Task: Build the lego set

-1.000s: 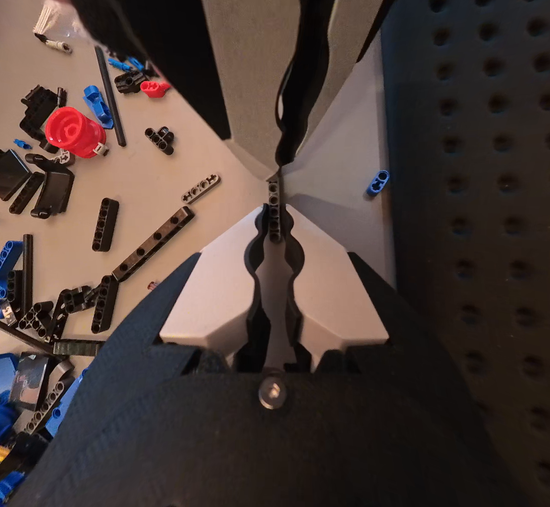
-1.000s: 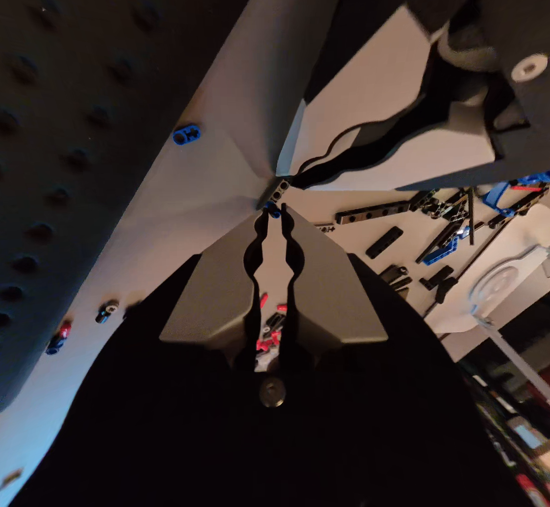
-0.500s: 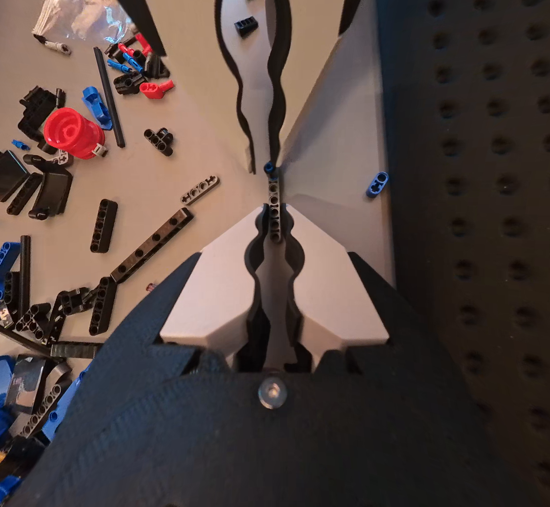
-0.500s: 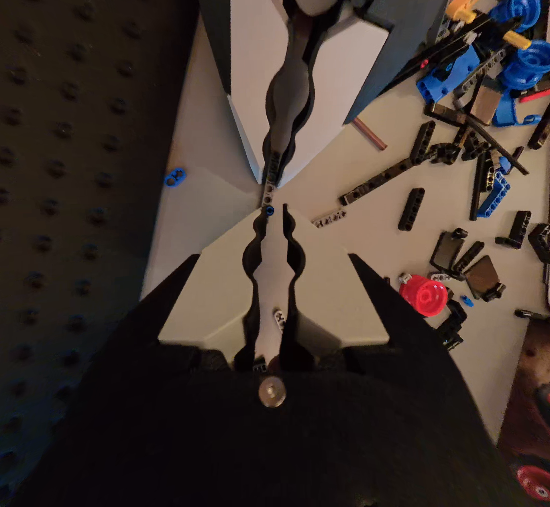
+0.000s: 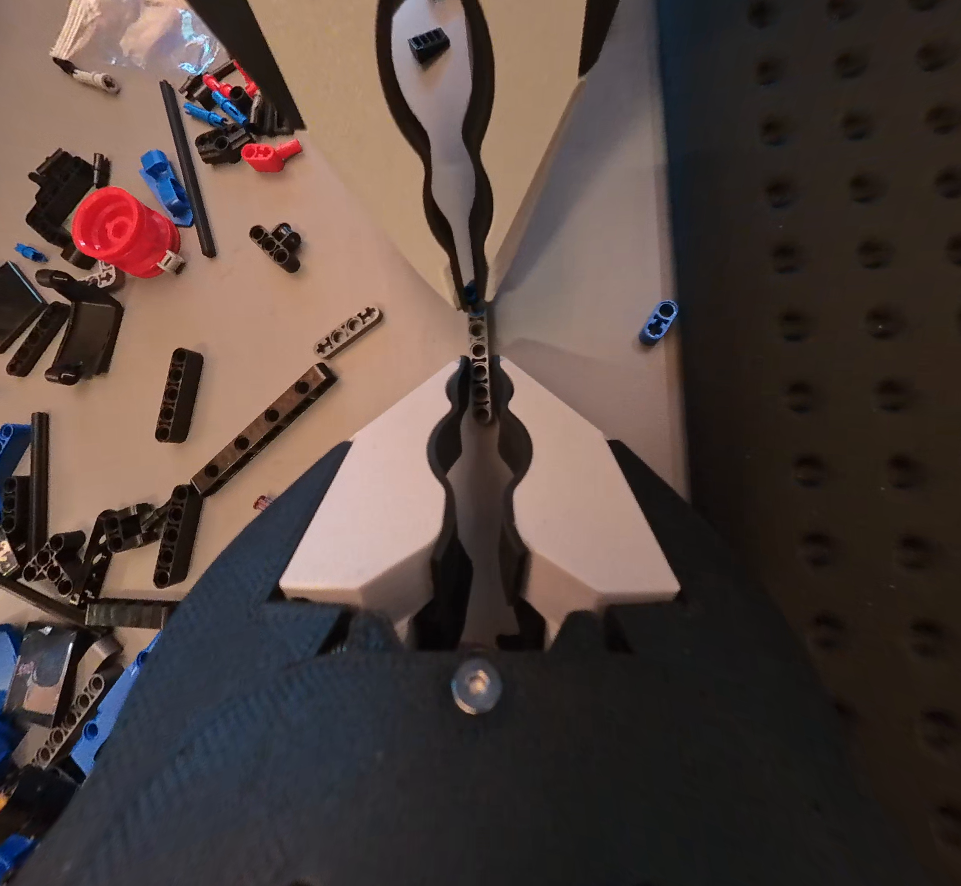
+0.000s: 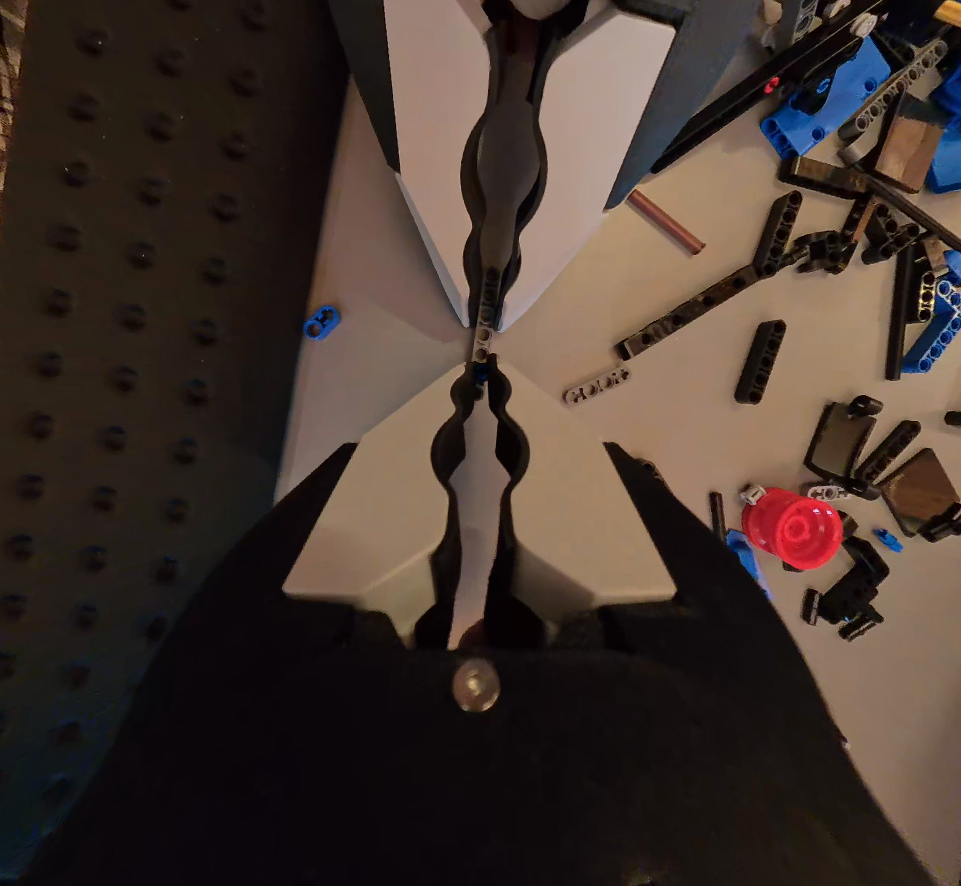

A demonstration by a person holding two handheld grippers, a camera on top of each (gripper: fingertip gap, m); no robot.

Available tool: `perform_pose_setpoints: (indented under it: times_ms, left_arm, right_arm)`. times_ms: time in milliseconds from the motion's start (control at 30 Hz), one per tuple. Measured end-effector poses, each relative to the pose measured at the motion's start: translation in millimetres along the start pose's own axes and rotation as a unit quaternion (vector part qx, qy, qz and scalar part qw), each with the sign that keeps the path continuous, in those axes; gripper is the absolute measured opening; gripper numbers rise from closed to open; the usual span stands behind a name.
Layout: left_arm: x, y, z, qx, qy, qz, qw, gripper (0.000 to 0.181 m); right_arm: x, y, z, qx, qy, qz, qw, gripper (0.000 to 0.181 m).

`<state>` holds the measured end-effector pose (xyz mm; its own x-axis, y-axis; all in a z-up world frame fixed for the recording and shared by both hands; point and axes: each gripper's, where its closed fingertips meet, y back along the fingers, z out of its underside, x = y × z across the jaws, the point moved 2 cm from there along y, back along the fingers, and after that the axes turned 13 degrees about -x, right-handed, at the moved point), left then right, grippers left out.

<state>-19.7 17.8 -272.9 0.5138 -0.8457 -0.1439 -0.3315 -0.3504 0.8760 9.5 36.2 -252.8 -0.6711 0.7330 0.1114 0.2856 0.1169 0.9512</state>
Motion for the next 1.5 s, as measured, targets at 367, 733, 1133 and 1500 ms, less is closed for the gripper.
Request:
perform_pose_setpoints:
  times_ms: [367,733,1133,1500]
  left_arm:
    - [0.1,-0.5,0.0,-0.001,-0.002,-0.003,1.0,0.005]
    - [0.3,-0.6,0.1,-0.001,-0.001,0.0,1.0,0.005]
    - [0.6,-0.6,0.3,-0.002,0.0,0.003,1.0,0.005]
    - [0.2,-0.4,-0.4,-0.003,-0.013,-0.018,1.0,0.005]
  right_arm:
    - [3.6,1.5,1.3,0.009,-0.019,-0.004,1.0,0.007]
    - [1.4,0.2,4.3,-0.012,-0.006,-0.016,1.0,0.002]
    - [1.6,-6.7,5.2,-0.079,0.01,-0.034,0.996,0.001]
    - [0.7,-5.7,8.3,-0.026,-0.048,0.015,0.998,0.013]
